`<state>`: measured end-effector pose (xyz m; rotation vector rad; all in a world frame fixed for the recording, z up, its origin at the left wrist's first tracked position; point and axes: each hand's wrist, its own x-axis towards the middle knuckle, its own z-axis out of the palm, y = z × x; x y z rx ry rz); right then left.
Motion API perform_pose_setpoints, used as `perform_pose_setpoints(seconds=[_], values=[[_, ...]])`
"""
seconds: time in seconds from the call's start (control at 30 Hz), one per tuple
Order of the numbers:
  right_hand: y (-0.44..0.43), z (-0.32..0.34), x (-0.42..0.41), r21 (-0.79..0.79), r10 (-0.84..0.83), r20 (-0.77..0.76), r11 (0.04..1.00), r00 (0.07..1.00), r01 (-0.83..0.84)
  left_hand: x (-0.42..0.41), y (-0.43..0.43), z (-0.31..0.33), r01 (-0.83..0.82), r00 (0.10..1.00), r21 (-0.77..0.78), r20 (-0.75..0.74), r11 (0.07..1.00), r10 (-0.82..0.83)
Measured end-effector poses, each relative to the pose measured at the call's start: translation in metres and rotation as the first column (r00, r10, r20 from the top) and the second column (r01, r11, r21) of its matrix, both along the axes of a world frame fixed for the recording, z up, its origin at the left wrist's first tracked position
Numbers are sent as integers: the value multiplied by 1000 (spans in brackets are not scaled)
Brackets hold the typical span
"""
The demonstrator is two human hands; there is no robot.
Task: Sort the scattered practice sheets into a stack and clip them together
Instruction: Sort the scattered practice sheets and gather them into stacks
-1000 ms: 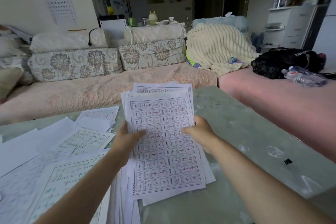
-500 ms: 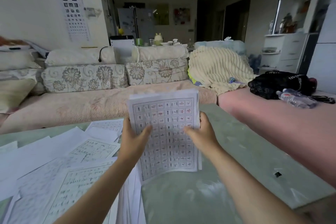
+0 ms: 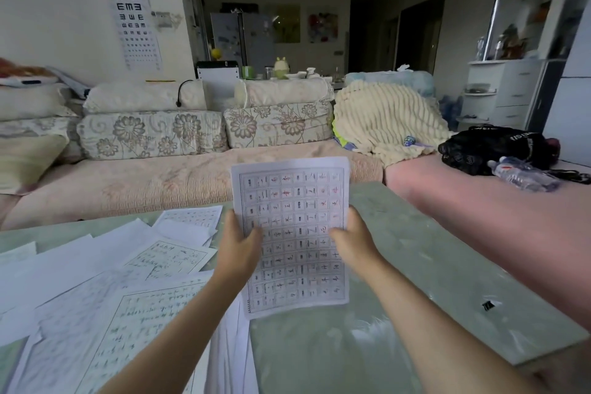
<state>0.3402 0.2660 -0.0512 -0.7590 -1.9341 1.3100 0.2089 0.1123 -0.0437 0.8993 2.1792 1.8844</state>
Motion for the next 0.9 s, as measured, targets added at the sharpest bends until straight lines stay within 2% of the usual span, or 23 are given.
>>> perform_pose_setpoints(seconds=[0.13,0.2,0.27,0.37,0.47,0.6,0.67,0.77,0.83,0.9], values=[[-5,22,-4,-3,-3,21,1000,1000,3,-23,-20,28,56,997,-79,54,995,-52],[-15,24,-14,-44,64,87,997,994,-60,-39,-40,37,78,990,-133,129,988,-61],[-32,17,-29,-92,135,176,988,975,-121,-54,-62,35,64,992,-246,123,967,-35],[-71,0,-56,-172,206,247,971,947,-167,-71,-105,17,-39,995,-396,71,918,73],[-116,-14,-82,-245,271,279,948,921,-205,-87,-156,-9,-180,977,-475,15,861,213],[-164,-37,-117,-202,276,369,956,887,-213,-108,-205,-36,-245,959,-594,-31,766,282],[-182,-49,-130,-128,275,493,961,826,-244,-114,-219,-49,-228,963,-725,-71,650,259],[-198,-64,-142,54,164,749,951,642,-305,-123,-231,-70,-223,971,-858,-152,463,186],[-200,-69,-144,166,45,837,929,545,-332,-124,-232,-75,-217,971,-854,-140,473,193],[-199,-73,-147,176,36,862,914,506,-365,-120,-228,-74,-191,972,-805,-73,562,225]])
